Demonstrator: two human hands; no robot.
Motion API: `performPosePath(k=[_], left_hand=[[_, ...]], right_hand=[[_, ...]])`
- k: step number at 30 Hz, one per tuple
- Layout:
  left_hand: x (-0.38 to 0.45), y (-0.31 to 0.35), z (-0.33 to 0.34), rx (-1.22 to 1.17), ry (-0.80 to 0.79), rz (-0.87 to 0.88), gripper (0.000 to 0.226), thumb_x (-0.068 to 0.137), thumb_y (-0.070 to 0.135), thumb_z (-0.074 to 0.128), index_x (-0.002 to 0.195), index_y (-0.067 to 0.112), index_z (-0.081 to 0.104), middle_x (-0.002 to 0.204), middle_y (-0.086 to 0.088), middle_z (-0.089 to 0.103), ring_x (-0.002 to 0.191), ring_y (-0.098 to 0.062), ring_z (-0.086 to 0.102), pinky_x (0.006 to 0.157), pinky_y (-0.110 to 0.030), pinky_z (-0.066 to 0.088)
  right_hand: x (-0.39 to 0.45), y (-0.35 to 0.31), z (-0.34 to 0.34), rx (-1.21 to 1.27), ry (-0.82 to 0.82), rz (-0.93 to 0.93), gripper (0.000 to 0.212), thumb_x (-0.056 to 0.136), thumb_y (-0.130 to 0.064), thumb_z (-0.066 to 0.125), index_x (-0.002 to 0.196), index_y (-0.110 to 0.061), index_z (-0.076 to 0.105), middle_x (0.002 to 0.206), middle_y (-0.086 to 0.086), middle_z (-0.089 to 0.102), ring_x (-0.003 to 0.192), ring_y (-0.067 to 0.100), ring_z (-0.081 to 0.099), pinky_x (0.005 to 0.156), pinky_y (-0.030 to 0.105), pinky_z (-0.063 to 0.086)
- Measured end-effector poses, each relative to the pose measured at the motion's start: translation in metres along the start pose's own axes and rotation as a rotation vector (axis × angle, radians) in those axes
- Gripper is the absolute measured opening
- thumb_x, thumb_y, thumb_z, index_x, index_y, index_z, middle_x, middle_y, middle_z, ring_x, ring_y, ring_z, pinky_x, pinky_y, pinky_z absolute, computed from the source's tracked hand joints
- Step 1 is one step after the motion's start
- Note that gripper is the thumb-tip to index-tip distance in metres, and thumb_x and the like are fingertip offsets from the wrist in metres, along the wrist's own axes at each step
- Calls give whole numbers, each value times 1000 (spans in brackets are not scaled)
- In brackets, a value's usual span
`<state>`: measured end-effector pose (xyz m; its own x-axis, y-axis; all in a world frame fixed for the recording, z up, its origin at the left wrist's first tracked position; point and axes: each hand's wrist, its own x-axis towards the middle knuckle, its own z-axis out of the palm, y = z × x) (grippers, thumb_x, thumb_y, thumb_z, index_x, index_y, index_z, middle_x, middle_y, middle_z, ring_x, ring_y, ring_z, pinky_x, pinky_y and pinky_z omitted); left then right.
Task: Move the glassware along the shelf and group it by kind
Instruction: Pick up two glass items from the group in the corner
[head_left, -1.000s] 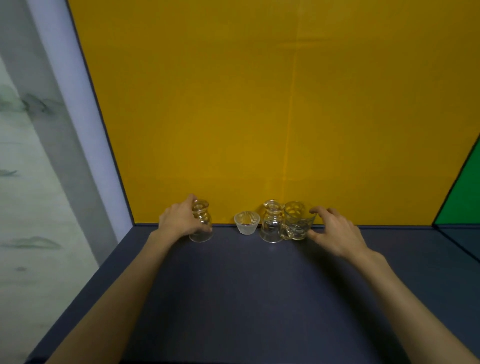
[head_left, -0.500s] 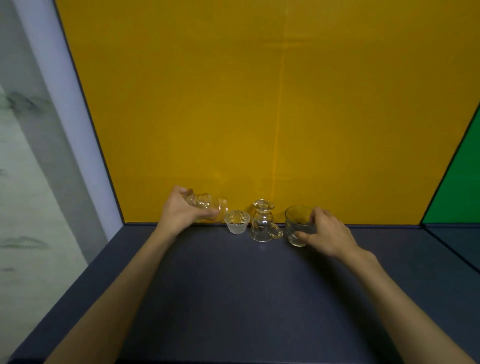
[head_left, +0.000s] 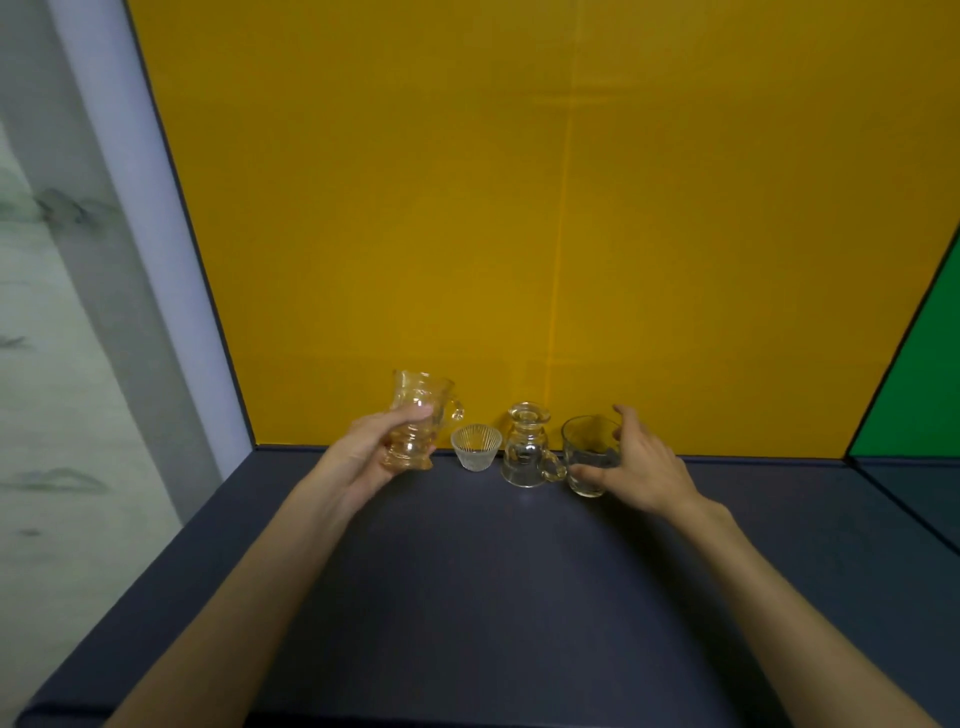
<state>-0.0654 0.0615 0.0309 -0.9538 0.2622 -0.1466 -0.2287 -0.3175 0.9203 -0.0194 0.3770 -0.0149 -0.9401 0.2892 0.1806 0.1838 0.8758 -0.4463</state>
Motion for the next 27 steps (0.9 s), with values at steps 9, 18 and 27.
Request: performPosePath(k=[9,18,27], left_hand=[[-11,-9,13,277,-14,192,52,58,18,86,107,10,71,98,-4,79,91,-18,75,77,-32,56],[0,-30,59,399,-173,239,75,32,31,94,102,21,71,109,1,74,105,-15,66,85,-34,54],[-14,-62,154,376,-424,234,72,28,34,94,95,20,71,104,-2,75,103,-19,68,88,-38,57]], right_hand=[[-9,2,2,181,103,75,101,57,-57,89,139,-17,46,124,-4,60,104,16,57,77,34,49],[-57,2,-36,296,276,170,95,56,-55,90,133,-19,48,116,-6,59,106,14,56,80,30,43],[-143,40,-90,208,493,278,85,56,-56,89,125,-22,52,111,-6,62,103,14,59,84,31,47]])
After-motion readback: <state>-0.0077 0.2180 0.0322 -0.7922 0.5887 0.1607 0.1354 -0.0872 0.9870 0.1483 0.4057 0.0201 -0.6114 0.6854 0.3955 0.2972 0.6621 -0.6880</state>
